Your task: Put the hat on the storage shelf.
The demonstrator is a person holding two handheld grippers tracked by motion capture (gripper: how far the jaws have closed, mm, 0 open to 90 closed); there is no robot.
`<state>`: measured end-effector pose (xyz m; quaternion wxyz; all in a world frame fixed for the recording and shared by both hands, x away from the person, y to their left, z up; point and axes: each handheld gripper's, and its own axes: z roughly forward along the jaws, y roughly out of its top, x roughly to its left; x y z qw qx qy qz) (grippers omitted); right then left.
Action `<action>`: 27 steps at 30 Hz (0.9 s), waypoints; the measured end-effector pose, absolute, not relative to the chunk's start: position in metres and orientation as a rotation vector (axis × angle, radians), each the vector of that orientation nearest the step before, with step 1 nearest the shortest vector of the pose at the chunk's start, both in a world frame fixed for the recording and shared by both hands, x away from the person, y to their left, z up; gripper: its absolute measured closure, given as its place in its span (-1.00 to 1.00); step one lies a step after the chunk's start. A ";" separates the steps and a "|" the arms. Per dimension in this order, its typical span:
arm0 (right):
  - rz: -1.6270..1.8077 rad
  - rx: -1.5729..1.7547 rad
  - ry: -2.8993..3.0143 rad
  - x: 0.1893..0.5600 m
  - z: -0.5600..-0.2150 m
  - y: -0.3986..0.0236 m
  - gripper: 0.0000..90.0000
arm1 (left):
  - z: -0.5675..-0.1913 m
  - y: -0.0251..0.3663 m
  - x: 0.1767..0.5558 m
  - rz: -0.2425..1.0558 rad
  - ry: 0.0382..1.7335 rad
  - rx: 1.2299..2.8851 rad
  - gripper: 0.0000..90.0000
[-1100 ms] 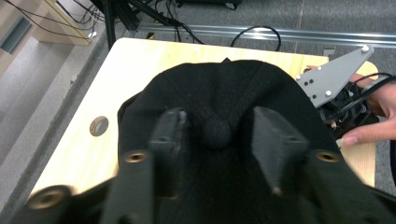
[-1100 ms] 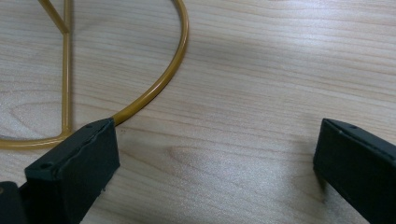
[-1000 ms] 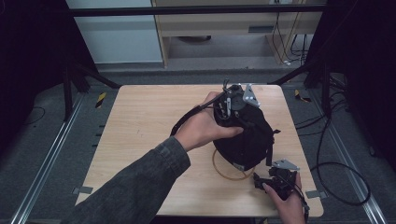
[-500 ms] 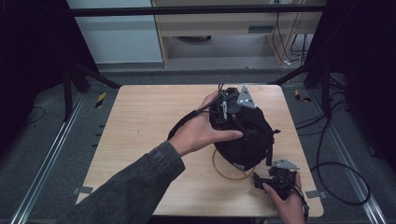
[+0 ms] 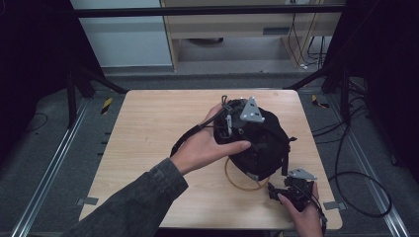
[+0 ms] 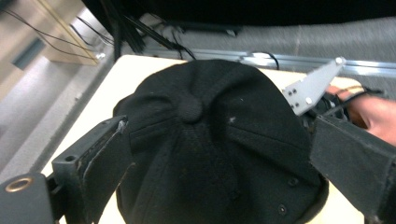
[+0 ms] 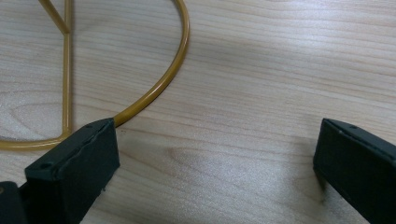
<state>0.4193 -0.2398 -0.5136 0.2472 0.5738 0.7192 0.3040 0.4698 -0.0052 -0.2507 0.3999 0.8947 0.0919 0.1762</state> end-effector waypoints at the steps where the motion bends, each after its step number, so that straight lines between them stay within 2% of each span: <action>1: 0.831 1.565 1.963 0.419 -0.514 -0.240 -0.99 | -0.251 -0.003 0.469 0.437 0.238 2.253 -0.87; 27: 0.829 1.555 1.965 0.419 -0.513 -0.240 -0.99 | -0.279 0.047 0.455 0.410 0.305 2.216 -0.90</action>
